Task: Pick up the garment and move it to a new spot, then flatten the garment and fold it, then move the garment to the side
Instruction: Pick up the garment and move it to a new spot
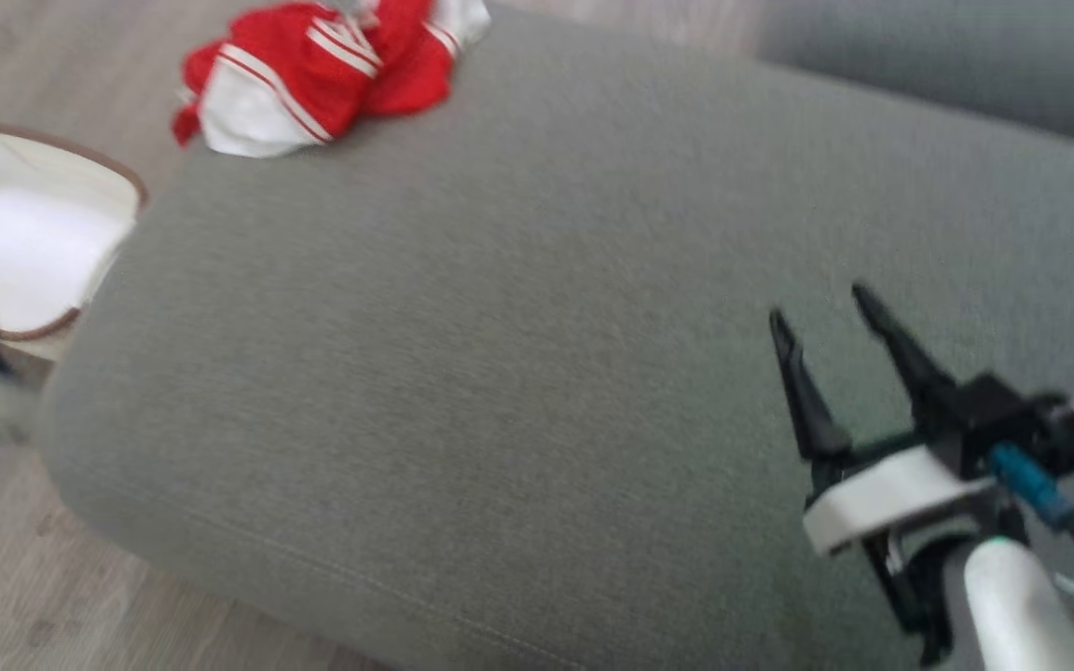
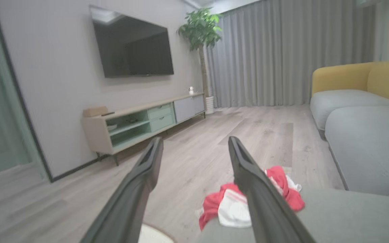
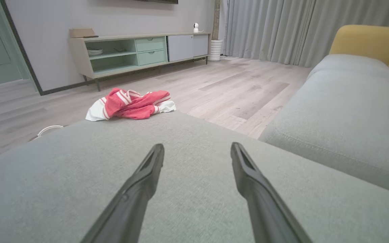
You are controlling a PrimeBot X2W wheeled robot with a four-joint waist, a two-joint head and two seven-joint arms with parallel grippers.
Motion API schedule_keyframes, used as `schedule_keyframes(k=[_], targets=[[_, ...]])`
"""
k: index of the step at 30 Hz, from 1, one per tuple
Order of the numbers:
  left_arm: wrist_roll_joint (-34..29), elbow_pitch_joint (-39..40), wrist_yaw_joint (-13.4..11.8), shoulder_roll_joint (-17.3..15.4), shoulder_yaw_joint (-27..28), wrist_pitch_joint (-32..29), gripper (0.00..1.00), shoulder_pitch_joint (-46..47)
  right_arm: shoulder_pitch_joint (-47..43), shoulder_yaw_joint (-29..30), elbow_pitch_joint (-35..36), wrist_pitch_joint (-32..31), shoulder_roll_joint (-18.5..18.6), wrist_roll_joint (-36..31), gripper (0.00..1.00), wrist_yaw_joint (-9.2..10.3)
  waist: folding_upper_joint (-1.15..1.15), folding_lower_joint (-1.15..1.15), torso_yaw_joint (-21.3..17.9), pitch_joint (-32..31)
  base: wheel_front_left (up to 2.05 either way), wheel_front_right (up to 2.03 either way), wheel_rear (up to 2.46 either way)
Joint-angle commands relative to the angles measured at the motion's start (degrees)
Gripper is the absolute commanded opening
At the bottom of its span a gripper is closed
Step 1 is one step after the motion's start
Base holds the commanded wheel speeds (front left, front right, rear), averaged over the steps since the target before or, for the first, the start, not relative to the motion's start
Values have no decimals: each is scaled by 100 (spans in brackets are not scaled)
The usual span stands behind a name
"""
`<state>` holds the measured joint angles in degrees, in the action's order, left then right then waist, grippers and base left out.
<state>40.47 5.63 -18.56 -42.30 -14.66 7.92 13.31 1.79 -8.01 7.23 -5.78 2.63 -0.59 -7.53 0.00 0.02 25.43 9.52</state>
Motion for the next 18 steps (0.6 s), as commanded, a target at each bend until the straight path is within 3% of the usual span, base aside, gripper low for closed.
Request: schedule_keyframes(k=[1,4,10,18], targets=[[36,-62,124,-363,370,-89,100,684,354,-134,349,-95,25,-144,100,4,0,-2,-466,628,0,0,0],[44,-583,362,-484,347,-319,100,1544,577,-155,630,-288,25,-359,100,4,0,-2,-695,1006,0,0,0],[228,-1938,902,-193,-43,-967,100,3061,806,-62,1139,-634,25,-691,100,4,0,-2,-1099,1698,0,0,0],[261,-3469,1221,220,-369,-1318,100,4087,850,-104,1728,-964,83,-1028,100,4,0,-2,-1395,2366,0,0,0]])
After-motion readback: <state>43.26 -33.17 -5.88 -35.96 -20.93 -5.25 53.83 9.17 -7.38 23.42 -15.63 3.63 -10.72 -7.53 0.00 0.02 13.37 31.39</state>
